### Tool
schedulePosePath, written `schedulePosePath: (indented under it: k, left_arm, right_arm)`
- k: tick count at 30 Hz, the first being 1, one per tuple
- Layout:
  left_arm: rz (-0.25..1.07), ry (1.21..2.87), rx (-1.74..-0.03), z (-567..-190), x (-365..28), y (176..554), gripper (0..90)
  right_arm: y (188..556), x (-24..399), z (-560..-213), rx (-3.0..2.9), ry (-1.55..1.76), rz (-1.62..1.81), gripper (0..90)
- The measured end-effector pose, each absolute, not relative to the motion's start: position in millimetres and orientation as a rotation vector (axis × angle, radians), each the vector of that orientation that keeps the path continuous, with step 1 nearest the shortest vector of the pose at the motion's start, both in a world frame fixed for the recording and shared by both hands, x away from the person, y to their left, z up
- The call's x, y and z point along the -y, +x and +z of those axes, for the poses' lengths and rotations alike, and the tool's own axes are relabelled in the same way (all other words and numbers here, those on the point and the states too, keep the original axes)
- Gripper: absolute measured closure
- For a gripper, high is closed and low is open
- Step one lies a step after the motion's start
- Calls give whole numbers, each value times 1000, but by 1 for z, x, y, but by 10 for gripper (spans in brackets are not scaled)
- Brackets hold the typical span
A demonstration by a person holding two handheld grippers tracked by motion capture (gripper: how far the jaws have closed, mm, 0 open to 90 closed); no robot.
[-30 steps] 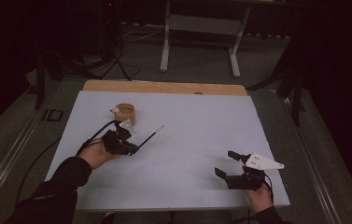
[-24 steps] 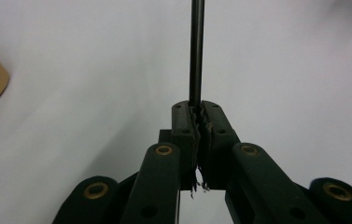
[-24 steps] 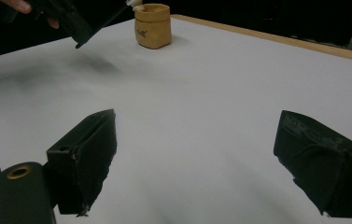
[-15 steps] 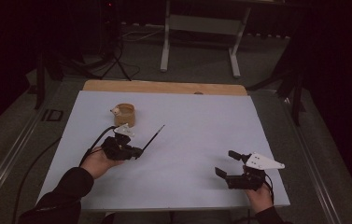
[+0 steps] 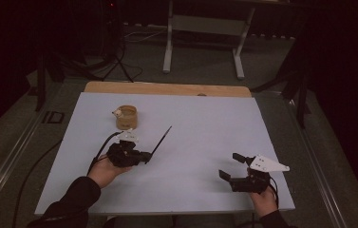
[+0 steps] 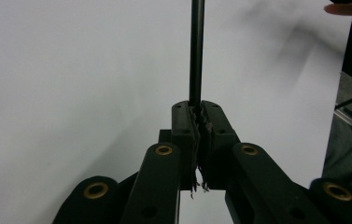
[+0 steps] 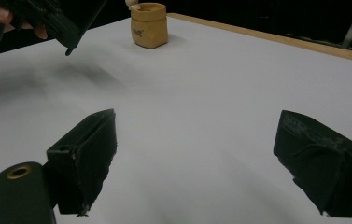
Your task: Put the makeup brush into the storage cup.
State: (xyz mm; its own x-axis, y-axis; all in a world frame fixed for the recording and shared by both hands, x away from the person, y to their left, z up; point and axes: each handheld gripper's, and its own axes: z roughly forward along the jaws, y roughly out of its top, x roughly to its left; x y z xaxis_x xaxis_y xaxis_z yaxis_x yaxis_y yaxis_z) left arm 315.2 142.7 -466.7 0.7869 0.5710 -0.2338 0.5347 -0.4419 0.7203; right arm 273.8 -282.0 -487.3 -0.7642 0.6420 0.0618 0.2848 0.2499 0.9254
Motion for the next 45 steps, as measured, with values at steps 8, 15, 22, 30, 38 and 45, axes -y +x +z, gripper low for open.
schedulePosePath:
  k: [8, 15, 22, 30, 38, 45]
  left_arm:
    - [50, 2075, -765, -466, -129, 314, 859]
    - [54, 2021, -736, -465, -121, 312, 860]
    - [51, 1987, -717, -471, -116, 308, 859]
    - [45, 1916, -688, -471, -111, 306, 859]
    - [43, 1891, -696, -476, -109, 305, 859]
    - [1, 1827, -700, -485, -111, 303, 859]
  right_arm:
    - [274, 281, -487, -2203, 872, 1513, 132]
    - [273, 281, -486, -2199, 883, 1526, 135]
    - [270, 278, -478, -2174, 866, 1526, 134]
    - [270, 271, -466, -2192, 879, 1524, 135]
    - [278, 265, -450, -2217, 964, 1496, 140]
    - [289, 257, -443, -2240, 1026, 1641, 146]
